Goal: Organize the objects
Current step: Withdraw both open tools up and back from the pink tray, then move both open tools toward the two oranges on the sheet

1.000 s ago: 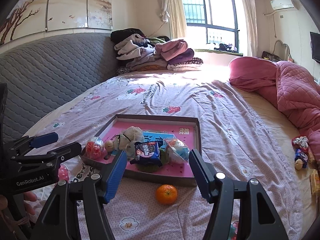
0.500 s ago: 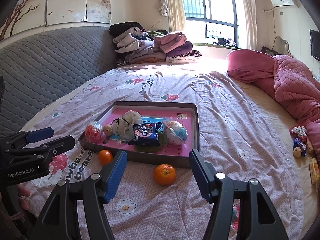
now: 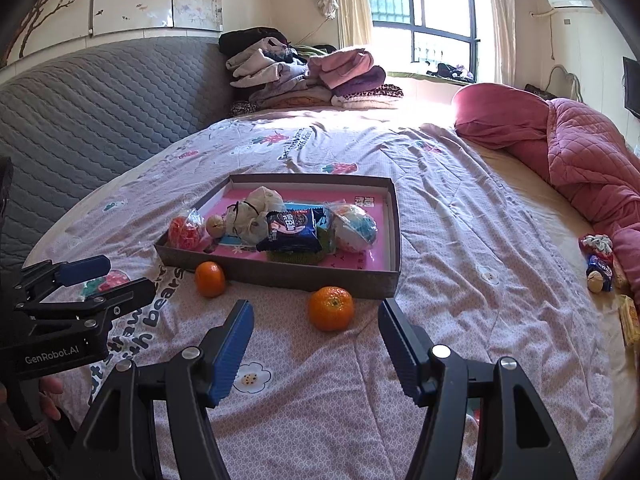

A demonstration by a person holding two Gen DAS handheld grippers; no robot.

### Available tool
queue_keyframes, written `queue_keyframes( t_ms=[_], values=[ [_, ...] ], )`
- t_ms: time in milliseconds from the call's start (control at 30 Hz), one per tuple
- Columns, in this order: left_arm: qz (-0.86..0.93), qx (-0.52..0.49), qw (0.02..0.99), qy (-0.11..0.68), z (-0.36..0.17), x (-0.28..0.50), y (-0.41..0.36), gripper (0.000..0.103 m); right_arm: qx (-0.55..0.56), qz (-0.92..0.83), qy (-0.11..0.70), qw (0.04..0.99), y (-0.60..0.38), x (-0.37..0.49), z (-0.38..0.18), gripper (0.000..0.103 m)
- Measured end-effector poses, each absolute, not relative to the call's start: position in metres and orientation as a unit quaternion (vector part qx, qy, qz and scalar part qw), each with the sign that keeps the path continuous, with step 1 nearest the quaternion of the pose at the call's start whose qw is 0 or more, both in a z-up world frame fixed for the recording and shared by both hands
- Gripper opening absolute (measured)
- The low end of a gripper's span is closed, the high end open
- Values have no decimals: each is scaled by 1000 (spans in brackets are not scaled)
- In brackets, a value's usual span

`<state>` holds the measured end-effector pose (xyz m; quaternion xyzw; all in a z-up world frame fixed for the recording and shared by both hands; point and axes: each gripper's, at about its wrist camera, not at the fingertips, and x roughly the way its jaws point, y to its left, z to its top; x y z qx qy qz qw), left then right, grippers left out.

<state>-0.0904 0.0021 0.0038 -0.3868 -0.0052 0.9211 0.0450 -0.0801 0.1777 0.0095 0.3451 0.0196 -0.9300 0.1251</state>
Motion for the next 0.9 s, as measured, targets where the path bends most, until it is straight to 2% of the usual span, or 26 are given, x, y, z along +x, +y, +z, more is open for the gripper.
queue_keyframes(
  t_ms=[900],
  values=[
    [895, -442, 55, -5, -39, -95, 9, 78, 393, -911, 27, 124, 171, -84, -27, 64]
  ],
)
